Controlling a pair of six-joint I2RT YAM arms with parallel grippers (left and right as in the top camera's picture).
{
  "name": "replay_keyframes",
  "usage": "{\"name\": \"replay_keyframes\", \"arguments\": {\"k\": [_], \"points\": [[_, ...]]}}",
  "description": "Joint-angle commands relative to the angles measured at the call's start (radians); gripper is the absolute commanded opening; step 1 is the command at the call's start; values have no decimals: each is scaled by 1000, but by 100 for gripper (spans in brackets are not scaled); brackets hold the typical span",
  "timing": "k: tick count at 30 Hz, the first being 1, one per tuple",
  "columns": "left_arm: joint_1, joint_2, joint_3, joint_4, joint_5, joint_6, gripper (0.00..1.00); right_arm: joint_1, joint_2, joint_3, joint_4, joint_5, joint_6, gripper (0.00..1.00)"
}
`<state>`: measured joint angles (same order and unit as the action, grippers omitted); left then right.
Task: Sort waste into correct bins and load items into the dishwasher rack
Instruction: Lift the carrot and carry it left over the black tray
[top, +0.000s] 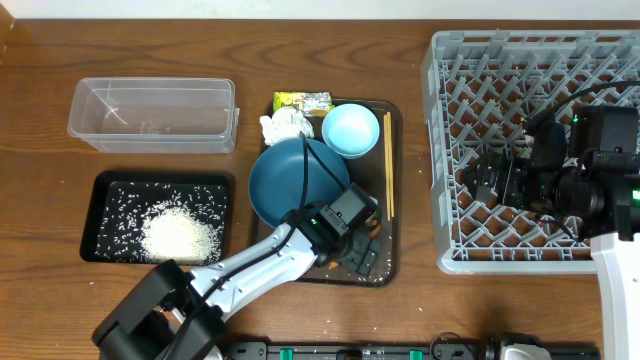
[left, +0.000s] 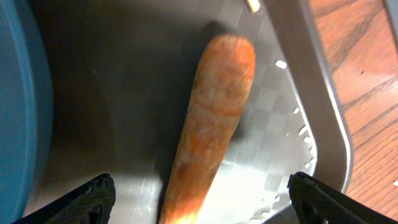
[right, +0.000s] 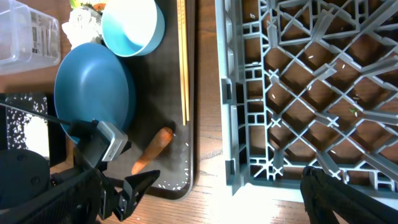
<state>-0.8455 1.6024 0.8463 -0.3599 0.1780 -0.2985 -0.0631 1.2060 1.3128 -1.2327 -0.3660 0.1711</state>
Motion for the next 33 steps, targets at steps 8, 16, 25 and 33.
{"name": "replay_keyframes", "arguments": {"k": [8,16,25,33], "points": [[-10,107,13,24,-2,40,91,5,-2,-5,2,0,-15,99],[-11,128,13,48,-2,40,74,5,-2,-5,2,-1,-15,99],[-11,127,13,1,-2,36,49,5,-2,-5,2,0,-15,99],[-11,119,16,-51,-2,35,19,5,-2,-5,2,0,-15,99]]}}
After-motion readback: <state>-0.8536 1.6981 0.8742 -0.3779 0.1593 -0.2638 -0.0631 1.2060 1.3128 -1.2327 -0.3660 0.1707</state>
